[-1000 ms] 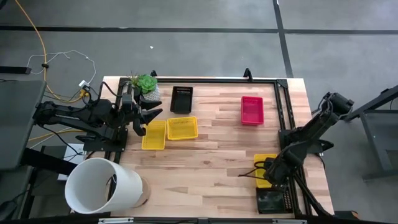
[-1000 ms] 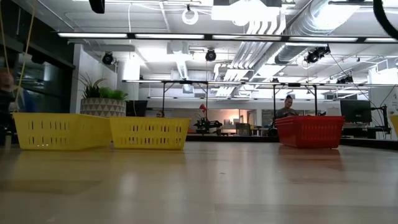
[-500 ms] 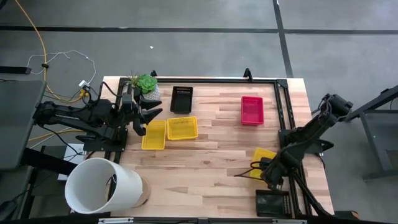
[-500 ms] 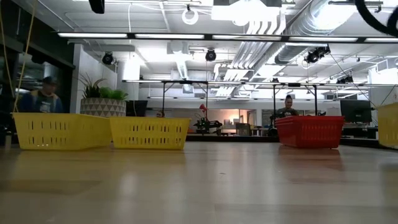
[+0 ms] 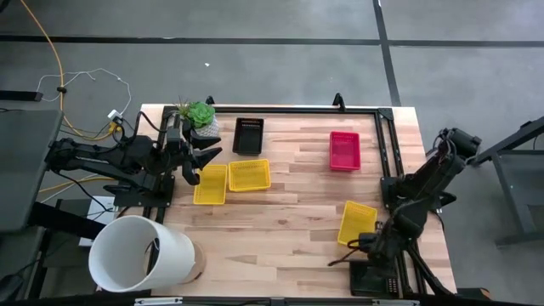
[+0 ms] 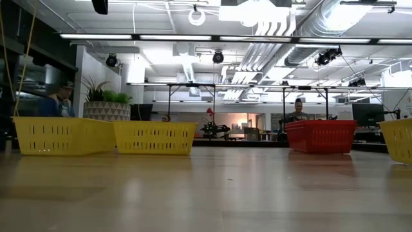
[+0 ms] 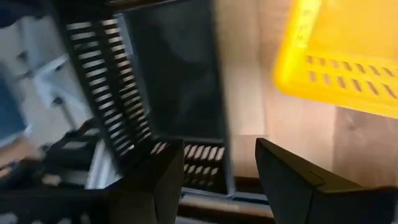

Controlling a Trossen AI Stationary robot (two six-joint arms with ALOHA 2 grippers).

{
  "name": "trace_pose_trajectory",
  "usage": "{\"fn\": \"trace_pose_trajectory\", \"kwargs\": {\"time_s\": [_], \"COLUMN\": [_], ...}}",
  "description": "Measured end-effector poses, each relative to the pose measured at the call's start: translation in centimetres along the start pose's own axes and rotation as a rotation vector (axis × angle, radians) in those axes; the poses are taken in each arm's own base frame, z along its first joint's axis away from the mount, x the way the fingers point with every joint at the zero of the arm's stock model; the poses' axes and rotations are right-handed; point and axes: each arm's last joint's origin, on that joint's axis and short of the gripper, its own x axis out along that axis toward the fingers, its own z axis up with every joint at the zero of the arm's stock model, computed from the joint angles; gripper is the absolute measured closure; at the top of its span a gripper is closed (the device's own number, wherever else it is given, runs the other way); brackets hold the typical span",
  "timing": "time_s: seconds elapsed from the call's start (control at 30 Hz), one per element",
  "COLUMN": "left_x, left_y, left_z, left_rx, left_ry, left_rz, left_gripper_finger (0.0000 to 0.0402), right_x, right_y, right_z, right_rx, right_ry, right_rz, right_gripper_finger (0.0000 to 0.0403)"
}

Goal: Stack baskets by color
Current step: Stack the bottom black bin on top of the black bin

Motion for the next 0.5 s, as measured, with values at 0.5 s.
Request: {"fn": "trace_pose_trajectory", "kwargs": {"time_s": [0.5], "left_x": [0.0], "left_y": [0.0], "left_z": [0.0], "left_rx": [0.000], "left_ry": [0.000], "left_rz": [0.000], "left_gripper_finger": [0.0241], "right_x": [2.4], "right_y": [-0.9], "right_z": [-1.3], "right_rx": [0.051], "right_ry": [-0.015], "right_rz": [0.014], "right_gripper_finger": [0.0218]}}
